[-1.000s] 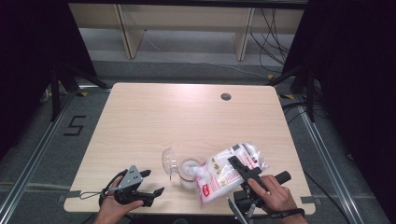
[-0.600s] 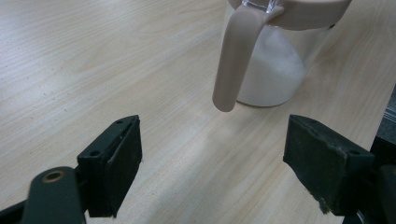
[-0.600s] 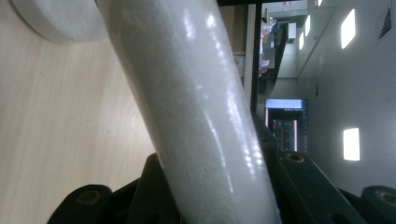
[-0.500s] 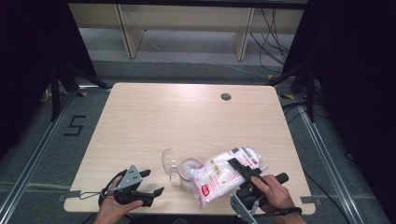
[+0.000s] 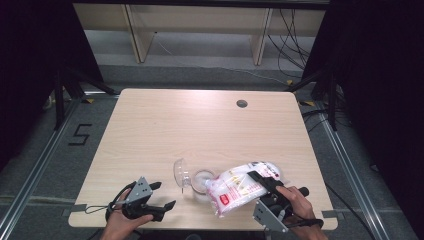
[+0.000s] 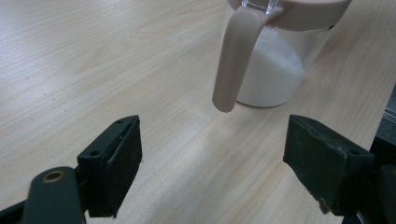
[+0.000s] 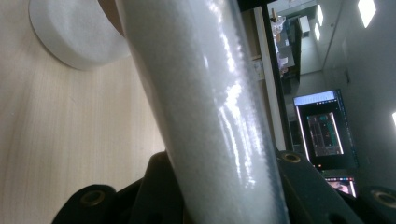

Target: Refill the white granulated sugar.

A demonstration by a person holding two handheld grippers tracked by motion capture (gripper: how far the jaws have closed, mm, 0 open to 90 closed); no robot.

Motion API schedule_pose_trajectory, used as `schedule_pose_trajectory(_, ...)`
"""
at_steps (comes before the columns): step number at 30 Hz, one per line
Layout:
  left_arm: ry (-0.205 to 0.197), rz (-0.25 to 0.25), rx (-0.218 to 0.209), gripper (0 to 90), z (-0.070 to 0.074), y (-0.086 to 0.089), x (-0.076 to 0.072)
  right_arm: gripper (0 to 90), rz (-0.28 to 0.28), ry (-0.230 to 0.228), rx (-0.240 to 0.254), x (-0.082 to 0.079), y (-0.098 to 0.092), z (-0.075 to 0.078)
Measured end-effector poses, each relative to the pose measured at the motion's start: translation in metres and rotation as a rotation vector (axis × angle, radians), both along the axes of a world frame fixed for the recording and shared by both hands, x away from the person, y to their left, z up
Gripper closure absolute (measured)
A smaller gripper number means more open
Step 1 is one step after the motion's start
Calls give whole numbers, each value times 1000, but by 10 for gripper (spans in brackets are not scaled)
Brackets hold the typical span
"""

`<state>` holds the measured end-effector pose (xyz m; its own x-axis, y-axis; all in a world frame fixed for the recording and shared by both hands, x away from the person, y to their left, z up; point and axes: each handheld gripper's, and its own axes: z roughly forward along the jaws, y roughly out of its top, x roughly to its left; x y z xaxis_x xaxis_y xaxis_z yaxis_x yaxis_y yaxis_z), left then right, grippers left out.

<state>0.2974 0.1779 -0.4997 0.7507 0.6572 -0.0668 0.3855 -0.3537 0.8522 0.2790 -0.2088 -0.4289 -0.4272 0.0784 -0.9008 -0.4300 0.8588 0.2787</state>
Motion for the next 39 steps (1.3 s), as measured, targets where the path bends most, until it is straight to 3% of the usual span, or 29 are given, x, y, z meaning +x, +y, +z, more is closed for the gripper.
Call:
schedule_pose_trajectory(1, 0, 0, 0, 189, 0, 0, 0, 734, 0, 0, 0, 0, 0, 0)
schedule_pose_trajectory(2, -1, -5, 11, 190, 0, 1, 0, 735, 1, 35, 51, 2, -2, -3)
schedule_pose_trajectory(3, 0, -5, 11, 190, 1, 1, 0, 735, 1, 35, 51, 2, -2, -3)
schedule_pose_trajectory(7, -1, -4, 10, 190, 1, 1, 0, 742, -5, 102, 150, 4, -8, -3)
schedule_pose_trajectory(9, -2, -5, 11, 189, 1, 1, 0, 743, 17, 94, 146, 6, -9, -2)
schedule_pose_trajectory(11, -1, -4, 10, 190, 1, 1, 0, 746, 23, 115, 164, 6, -10, -2)
schedule_pose_trajectory(12, -3, -3, 14, 189, 1, 1, 0, 748, 6, 151, 200, 5, -10, -5)
schedule_pose_trajectory(17, 0, -3, 12, 189, 1, 1, 0, 753, 36, 173, 218, 6, -9, -6)
schedule_pose_trajectory(18, -2, -1, 11, 190, 1, 2, 0, 756, 28, 211, 259, 5, -9, -8)
schedule_pose_trajectory(21, -2, 2, 12, 190, 1, 2, 0, 758, 50, 233, 291, 7, -10, -8)
schedule_pose_trajectory(22, -2, 2, 13, 189, 1, 2, 0, 761, 58, 243, 325, 8, -12, -8)
schedule_pose_trajectory(27, -2, 1, 10, 190, 1, 2, 0, 770, 74, 260, 376, 10, -17, -8)
schedule_pose_trajectory(32, -2, 3, 12, 190, 1, 2, 0, 774, 66, 288, 397, 12, -20, -11)
schedule_pose_trajectory(35, 0, -1, 11, 190, 1, 1, 0, 776, 68, 352, 476, 16, -22, -14)
schedule_pose_trajectory(39, 1, 0, 11, 190, 0, 1, 0, 779, 60, 381, 523, 21, -25, -17)
